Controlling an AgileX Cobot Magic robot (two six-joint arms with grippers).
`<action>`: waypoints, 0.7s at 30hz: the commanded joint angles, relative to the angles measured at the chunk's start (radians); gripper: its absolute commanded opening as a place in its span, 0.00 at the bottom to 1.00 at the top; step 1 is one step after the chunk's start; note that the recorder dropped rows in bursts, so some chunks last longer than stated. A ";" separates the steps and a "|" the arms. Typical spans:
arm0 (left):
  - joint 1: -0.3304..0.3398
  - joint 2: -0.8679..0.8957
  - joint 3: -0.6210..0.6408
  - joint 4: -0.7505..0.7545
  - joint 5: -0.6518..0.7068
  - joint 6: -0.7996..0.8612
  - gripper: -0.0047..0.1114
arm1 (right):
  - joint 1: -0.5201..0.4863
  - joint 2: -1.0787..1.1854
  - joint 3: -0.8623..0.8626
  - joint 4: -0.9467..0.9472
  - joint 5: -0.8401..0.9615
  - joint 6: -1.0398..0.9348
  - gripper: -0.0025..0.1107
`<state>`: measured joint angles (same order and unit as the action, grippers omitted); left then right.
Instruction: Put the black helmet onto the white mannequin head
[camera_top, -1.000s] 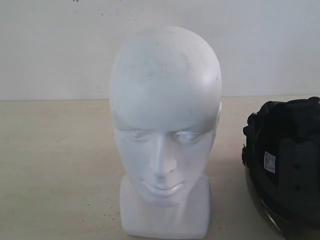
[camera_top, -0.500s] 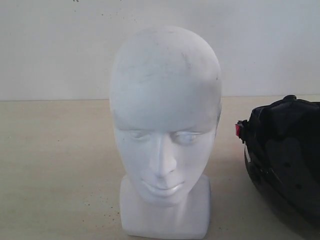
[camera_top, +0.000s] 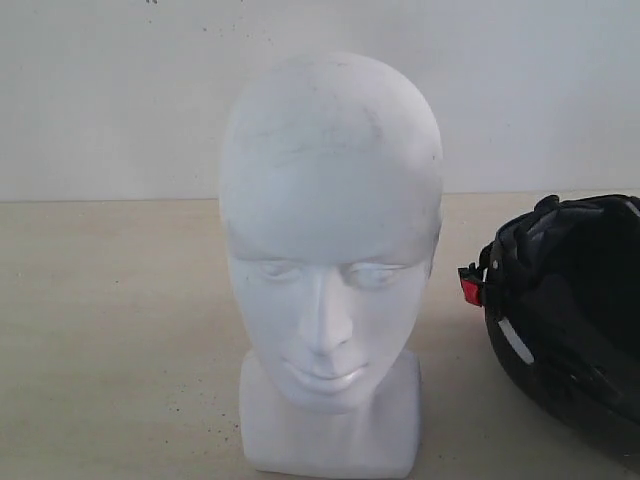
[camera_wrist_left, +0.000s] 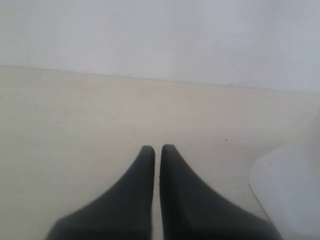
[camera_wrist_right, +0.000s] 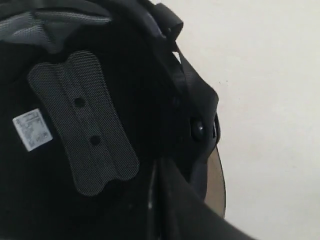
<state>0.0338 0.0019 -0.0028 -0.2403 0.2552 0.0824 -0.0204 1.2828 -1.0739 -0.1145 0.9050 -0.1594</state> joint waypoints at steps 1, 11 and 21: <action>0.004 -0.002 0.003 0.002 0.000 0.005 0.08 | 0.058 -0.122 0.013 0.011 0.105 -0.144 0.02; 0.004 -0.002 0.003 0.002 0.000 0.005 0.08 | 0.114 -0.152 0.121 0.204 0.123 -0.347 0.24; 0.004 -0.002 0.003 0.002 0.000 0.005 0.08 | 0.114 -0.122 0.269 0.205 0.152 -0.652 0.62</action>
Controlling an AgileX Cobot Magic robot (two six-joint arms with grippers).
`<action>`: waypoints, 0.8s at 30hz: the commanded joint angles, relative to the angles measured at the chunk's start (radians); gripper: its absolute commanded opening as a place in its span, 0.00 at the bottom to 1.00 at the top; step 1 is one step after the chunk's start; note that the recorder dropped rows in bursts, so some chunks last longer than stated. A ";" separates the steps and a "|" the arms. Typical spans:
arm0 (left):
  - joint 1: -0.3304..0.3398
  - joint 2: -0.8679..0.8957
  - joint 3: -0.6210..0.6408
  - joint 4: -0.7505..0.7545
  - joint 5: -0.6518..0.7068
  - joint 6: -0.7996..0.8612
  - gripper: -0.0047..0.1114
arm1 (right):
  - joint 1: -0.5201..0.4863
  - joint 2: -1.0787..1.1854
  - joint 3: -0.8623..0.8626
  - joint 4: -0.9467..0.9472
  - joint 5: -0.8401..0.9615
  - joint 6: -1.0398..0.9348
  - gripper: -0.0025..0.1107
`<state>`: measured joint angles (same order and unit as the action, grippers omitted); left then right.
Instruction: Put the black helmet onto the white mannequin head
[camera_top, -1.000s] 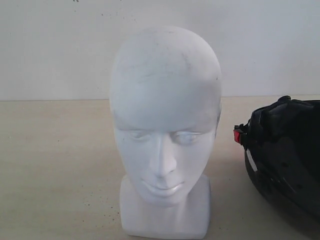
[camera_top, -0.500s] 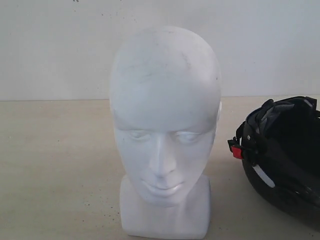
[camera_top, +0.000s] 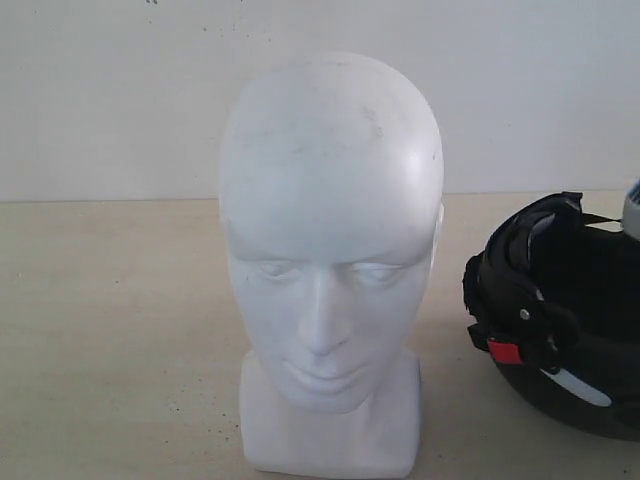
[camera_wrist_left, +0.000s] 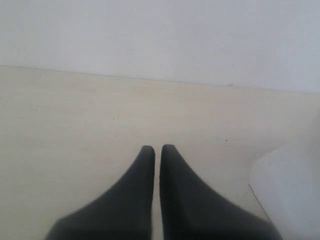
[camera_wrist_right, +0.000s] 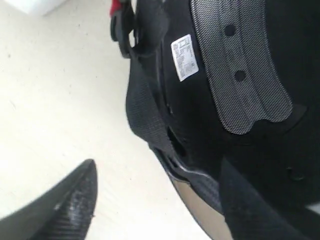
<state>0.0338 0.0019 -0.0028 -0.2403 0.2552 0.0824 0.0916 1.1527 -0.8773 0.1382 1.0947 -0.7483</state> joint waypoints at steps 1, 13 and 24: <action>0.004 -0.002 0.003 0.002 0.000 0.005 0.08 | 0.002 0.012 0.099 -0.039 -0.068 -0.076 0.62; 0.004 -0.002 0.003 0.002 0.000 0.005 0.08 | -0.001 0.139 0.168 -0.178 -0.295 -0.124 0.62; 0.004 -0.002 0.003 0.002 0.000 0.005 0.08 | -0.001 0.197 0.168 -0.249 -0.388 -0.120 0.62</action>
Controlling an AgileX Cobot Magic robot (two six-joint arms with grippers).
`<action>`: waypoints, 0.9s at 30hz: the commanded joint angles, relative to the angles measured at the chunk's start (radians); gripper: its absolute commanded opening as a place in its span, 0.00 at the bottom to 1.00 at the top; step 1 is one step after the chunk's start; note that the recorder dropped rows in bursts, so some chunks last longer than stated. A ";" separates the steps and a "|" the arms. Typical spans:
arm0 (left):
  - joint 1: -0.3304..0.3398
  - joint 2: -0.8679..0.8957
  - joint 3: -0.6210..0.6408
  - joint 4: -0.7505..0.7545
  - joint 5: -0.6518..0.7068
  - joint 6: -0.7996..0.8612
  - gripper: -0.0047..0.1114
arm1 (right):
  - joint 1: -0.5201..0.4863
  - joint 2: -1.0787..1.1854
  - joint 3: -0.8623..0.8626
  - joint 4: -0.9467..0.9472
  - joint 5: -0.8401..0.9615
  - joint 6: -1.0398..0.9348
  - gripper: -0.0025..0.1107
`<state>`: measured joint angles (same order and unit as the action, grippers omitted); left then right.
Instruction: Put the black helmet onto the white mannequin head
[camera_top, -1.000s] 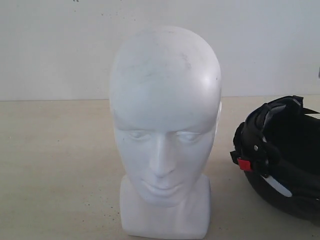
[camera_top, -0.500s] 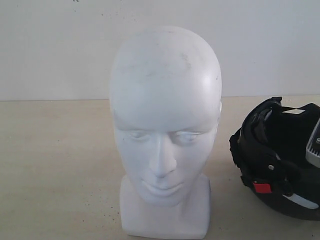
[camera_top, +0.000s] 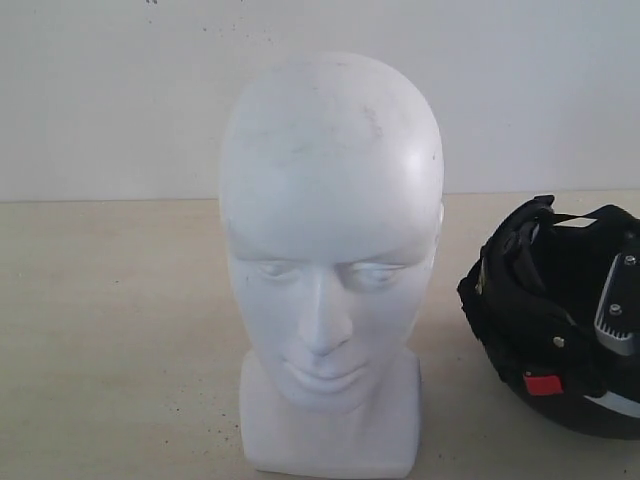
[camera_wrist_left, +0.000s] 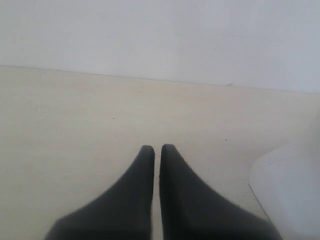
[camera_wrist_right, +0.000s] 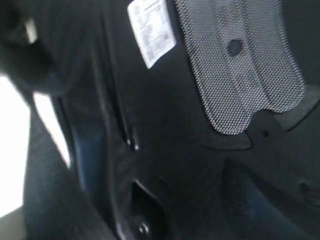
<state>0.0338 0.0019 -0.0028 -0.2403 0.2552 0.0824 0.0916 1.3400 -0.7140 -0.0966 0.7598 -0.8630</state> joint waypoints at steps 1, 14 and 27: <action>0.004 -0.002 0.003 0.002 0.000 0.005 0.08 | -0.001 0.017 0.005 -0.014 -0.053 -0.007 0.62; 0.004 -0.002 0.003 0.002 0.000 0.005 0.08 | -0.001 0.067 -0.064 0.012 -0.205 0.587 0.02; 0.004 -0.002 0.003 0.002 0.000 0.005 0.08 | -0.001 0.067 -0.066 0.151 -0.266 0.587 0.02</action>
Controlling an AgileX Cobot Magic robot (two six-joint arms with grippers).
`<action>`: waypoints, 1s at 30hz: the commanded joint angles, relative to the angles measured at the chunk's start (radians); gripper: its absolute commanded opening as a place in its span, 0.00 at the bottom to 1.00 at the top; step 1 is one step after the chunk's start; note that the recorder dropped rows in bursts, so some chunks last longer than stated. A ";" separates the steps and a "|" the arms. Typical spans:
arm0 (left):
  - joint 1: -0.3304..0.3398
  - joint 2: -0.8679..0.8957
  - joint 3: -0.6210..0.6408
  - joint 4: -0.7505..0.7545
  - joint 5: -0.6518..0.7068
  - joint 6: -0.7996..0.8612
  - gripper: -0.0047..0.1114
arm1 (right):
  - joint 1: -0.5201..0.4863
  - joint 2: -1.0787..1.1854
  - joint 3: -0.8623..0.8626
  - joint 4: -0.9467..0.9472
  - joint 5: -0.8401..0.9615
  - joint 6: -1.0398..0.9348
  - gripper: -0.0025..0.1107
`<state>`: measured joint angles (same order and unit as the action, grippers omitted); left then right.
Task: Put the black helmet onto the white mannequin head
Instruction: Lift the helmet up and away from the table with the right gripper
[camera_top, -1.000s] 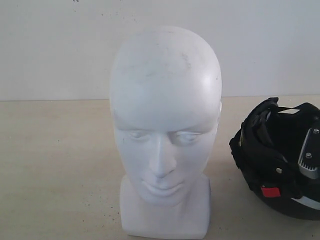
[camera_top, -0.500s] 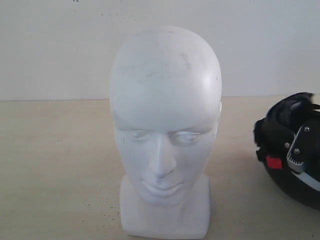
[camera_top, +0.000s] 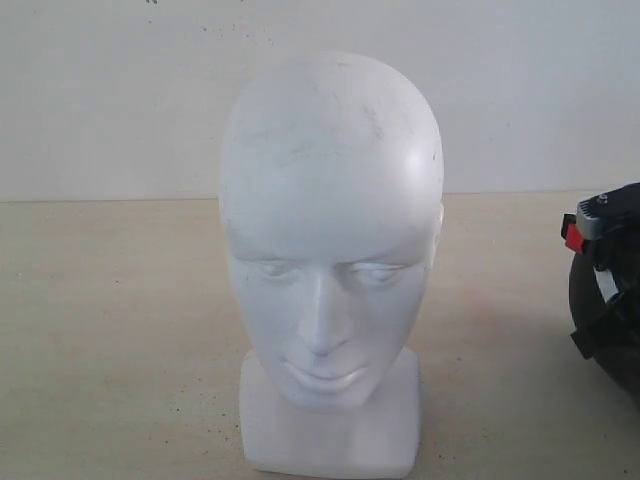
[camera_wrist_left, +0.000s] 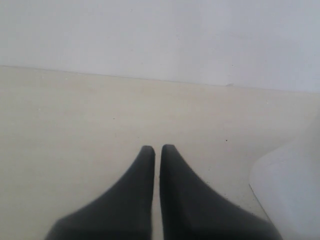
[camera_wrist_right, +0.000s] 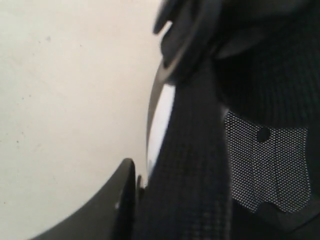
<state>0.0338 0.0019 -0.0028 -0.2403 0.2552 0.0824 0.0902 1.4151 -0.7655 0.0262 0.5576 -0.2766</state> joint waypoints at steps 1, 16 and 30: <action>0.004 -0.002 0.003 0.002 0.000 0.005 0.08 | 0.001 -0.008 -0.015 0.031 -0.061 -0.002 0.02; 0.004 -0.002 0.003 0.002 0.000 0.005 0.08 | 0.054 -0.008 -0.063 0.435 -0.132 -0.242 0.02; 0.004 -0.002 0.003 0.002 0.000 0.005 0.08 | 0.093 -0.191 -0.254 0.436 -0.347 -0.211 0.02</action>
<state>0.0338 0.0019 -0.0028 -0.2403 0.2552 0.0824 0.1850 1.2951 -0.9964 0.4821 0.3496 -0.4614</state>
